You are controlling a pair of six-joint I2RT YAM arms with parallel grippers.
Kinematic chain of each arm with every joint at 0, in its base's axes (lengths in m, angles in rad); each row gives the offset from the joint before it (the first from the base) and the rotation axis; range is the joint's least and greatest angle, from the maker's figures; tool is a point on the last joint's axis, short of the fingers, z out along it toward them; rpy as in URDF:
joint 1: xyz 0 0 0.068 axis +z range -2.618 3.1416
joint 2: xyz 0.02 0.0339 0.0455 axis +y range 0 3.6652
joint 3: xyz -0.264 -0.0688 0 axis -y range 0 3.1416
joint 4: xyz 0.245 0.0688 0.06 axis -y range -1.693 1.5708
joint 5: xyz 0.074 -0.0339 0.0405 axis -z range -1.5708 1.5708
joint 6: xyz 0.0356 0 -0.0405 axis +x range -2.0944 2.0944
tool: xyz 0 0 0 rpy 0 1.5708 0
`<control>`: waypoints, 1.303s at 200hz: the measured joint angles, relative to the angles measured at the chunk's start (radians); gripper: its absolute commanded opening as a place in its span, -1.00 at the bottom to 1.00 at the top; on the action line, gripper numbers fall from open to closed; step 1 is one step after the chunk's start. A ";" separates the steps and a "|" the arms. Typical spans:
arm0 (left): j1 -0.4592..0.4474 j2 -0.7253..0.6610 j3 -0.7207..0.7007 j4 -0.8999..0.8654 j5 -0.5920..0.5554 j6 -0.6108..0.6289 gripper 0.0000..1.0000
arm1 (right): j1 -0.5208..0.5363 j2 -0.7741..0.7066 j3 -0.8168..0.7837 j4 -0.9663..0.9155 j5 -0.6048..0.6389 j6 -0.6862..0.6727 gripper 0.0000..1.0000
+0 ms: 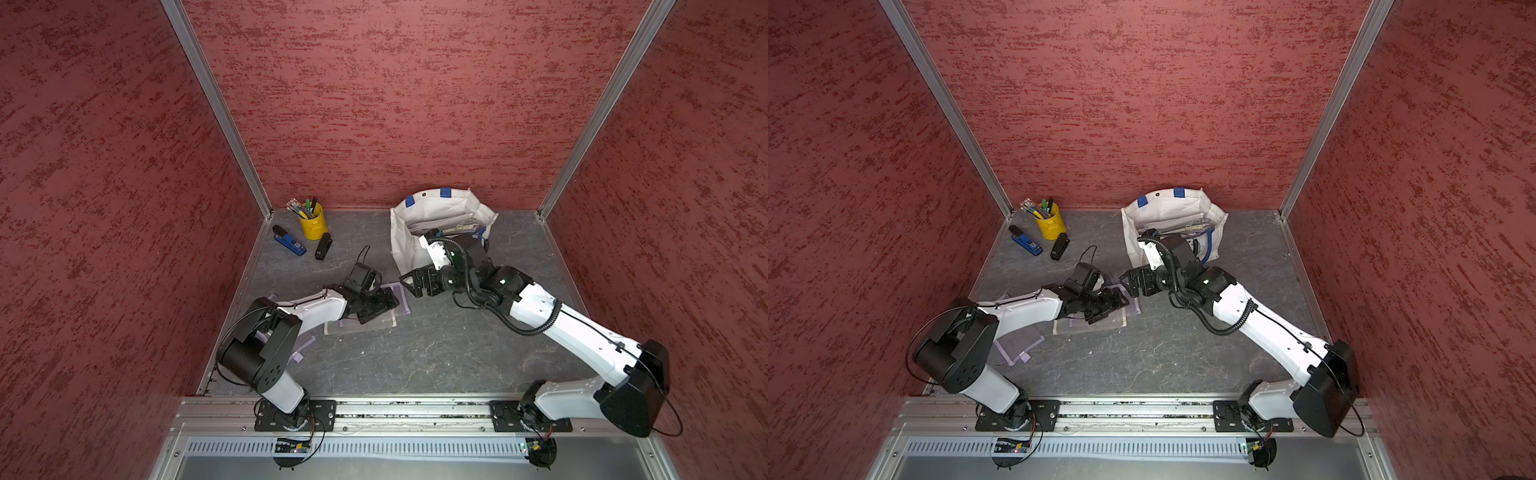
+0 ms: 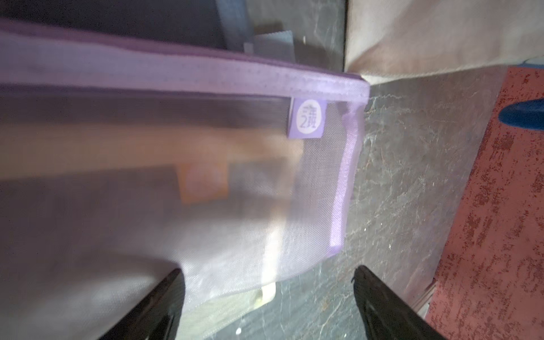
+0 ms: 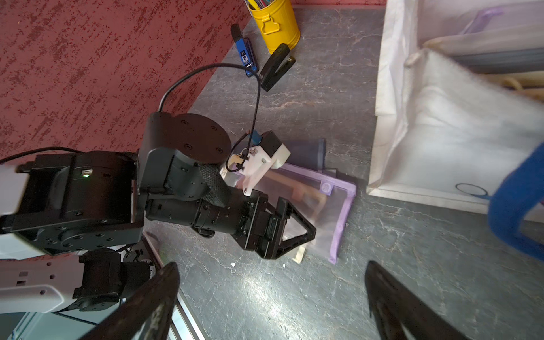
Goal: Put the pencil pouch into the canvas bag
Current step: Move the pencil pouches to the center of the board.
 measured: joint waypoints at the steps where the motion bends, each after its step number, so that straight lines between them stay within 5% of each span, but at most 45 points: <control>1: 0.000 -0.002 0.000 -0.003 0.002 0.000 0.80 | 0.000 -0.001 -0.001 0.000 0.000 0.000 0.97; 27: 0.033 -0.056 0.039 -0.088 0.025 0.027 0.79 | 0.000 -0.054 -0.047 -0.001 0.005 0.013 0.97; 74: 0.224 -0.110 0.118 -0.150 0.047 0.114 0.78 | 0.000 -0.133 -0.134 -0.001 0.002 0.057 0.97; 142: 0.307 0.005 0.080 -0.156 -0.016 0.204 0.78 | 0.000 -0.161 -0.273 -0.002 -0.036 0.120 0.97; 188: 0.175 -0.040 -0.031 -0.079 -0.042 0.150 0.78 | 0.000 -0.221 -0.413 0.001 -0.050 0.176 0.97; 260: -0.235 -0.080 -0.122 0.097 -0.022 -0.130 0.77 | -0.038 -0.299 -0.619 0.089 -0.052 0.339 0.94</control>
